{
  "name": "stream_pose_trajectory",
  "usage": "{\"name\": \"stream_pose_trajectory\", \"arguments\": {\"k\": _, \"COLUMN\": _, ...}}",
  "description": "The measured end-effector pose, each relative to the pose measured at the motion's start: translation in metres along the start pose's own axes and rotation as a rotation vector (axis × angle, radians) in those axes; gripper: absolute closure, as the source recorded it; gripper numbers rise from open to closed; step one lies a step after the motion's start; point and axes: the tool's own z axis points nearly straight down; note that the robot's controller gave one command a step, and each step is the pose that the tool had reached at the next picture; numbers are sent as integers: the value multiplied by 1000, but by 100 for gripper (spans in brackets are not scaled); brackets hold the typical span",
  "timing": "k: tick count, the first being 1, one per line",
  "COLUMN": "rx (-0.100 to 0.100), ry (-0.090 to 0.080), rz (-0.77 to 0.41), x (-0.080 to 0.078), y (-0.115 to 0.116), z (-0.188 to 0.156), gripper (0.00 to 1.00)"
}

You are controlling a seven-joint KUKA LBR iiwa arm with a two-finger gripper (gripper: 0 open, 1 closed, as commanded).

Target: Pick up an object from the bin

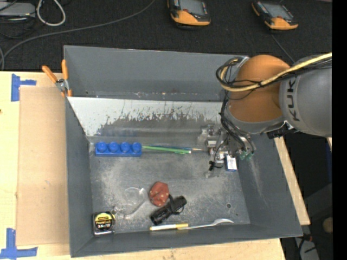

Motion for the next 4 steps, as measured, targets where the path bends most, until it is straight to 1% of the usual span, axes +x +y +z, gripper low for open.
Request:
{"name": "stream_pose_trajectory", "arguments": {"k": 1, "rx": -1, "ry": -1, "rz": 29, "x": 4, "y": -73, "z": 30, "gripper": 0}}
{"name": "stream_pose_trajectory", "arguments": {"k": 2, "rx": -3, "ry": 0, "rz": 49, "x": 17, "y": -22, "z": 10, "gripper": 0}}
{"name": "stream_pose_trajectory", "arguments": {"k": 3, "rx": -2, "ry": 3, "rz": 15, "x": 11, "y": -34, "z": -59, "gripper": 0}}
{"name": "stream_pose_trajectory", "arguments": {"k": 4, "rx": 4, "ry": -16, "rz": 4, "x": 11, "y": -30, "z": -69, "gripper": 0}}
